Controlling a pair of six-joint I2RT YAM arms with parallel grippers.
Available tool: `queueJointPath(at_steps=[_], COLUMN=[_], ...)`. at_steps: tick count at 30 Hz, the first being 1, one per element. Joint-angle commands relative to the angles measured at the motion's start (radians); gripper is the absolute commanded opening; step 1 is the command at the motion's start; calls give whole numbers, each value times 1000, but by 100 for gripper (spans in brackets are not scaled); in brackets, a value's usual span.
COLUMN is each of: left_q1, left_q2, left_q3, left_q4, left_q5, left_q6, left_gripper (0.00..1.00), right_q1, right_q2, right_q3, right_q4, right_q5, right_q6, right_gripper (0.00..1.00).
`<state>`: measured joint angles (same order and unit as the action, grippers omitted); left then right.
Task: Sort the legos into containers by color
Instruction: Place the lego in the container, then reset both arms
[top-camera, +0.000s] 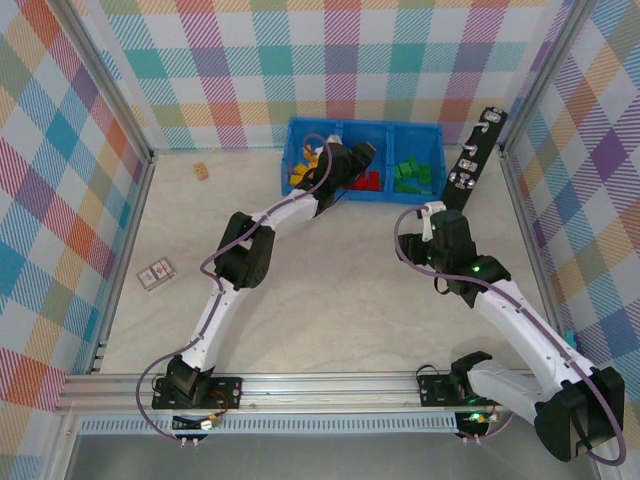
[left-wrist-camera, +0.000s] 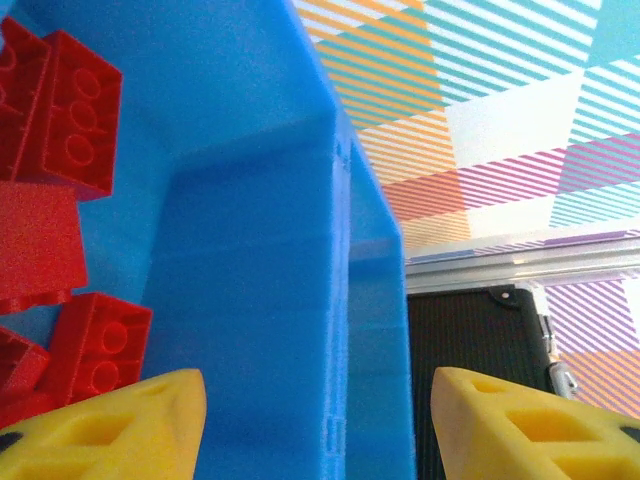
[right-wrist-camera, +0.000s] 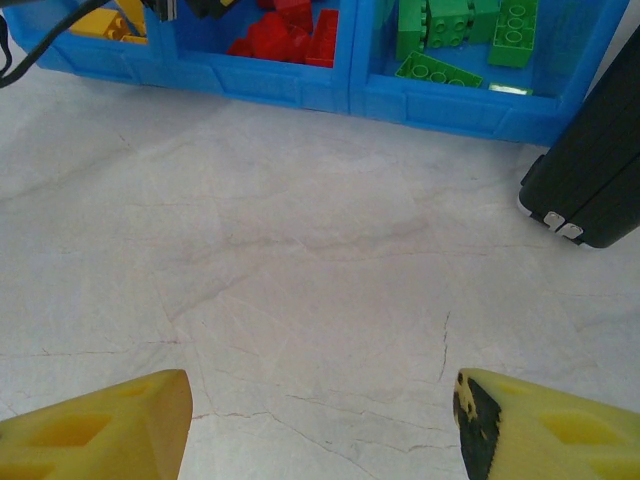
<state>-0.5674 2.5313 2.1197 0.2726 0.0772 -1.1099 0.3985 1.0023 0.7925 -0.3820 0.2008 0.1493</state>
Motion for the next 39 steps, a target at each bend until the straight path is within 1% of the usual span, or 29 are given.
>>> queueJointPath(at_steps=[1, 3, 6, 9, 10, 11, 13, 15, 17, 19, 20, 21, 23, 26, 30, 33, 35, 37, 39], left_q1=[13, 22, 46, 80, 92, 106, 136, 175, 216, 252, 276, 300, 348, 370, 385, 393, 402, 403, 406], left_q2=[-46, -99, -240, -416, -487, -559, -717, -881, -1051, -1200, -1265, -1312, -1392, -1442, -1395, -1293, -1197, -1104, -1039], left_q3=[10, -13, -101, -210, -257, -320, -443, -608, -803, -982, -1072, -1145, -1296, -1485, -1660, -1762, -1806, -1813, -1796], left_q4=[21, 10, -20, -92, -118, -145, -190, -230, -258, -271, -270, -263, -211, -53, 155, 380, 548, 666, 690], left_q5=[2, 27, 43, 48, 37, 14, -47, -119, -247, -395, -444, -468, -490, -504, -465, -473, -459, -464, -463], left_q6=[31, 84, 226, 407, 481, 552, 684, 814, 956, 1058, 1097, 1116, 1136, 1161, 1138, 1129, 1129, 1146, 1145], left_gripper=[60, 61, 62, 65, 67, 69, 75, 80, 87, 96, 98, 99, 100, 100, 100, 100, 100, 100, 100], right_q1=[3, 3, 2, 2, 2, 2, 0, -1, -4, -9, -14, -20, -34, -43, -57, -69, -79, -95, -112], right_q2=[-18, -25, -21, -6, 0, 5, 13, 15, 13, 10, 10, 10, 12, 25, 31, 20, 9, 4, 9], right_q3=[14, -1, -26, -52, -59, -67, -77, -94, -128, -163, -178, -192, -220, -256, -316, -385, -425, -452, -468], right_q4=[26, 45, 90, 158, 185, 209, 255, 297, 354, 401, 424, 440, 477, 526, 600, 697, 764, 805, 830], right_q5=[-3, 0, 9, 27, 35, 43, 61, 83, 115, 150, 168, 175, 173, 166, 182, 186, 184, 166, 147], right_q6=[-3, -12, -32, -50, -58, -66, -82, -99, -116, -132, -132, -133, -131, -126, -121, -129, -144, -150, -155], right_gripper=[71, 72, 77, 86, 94, 99, 99, 99, 99, 99, 99, 99, 99, 99, 99, 99, 99, 99, 99])
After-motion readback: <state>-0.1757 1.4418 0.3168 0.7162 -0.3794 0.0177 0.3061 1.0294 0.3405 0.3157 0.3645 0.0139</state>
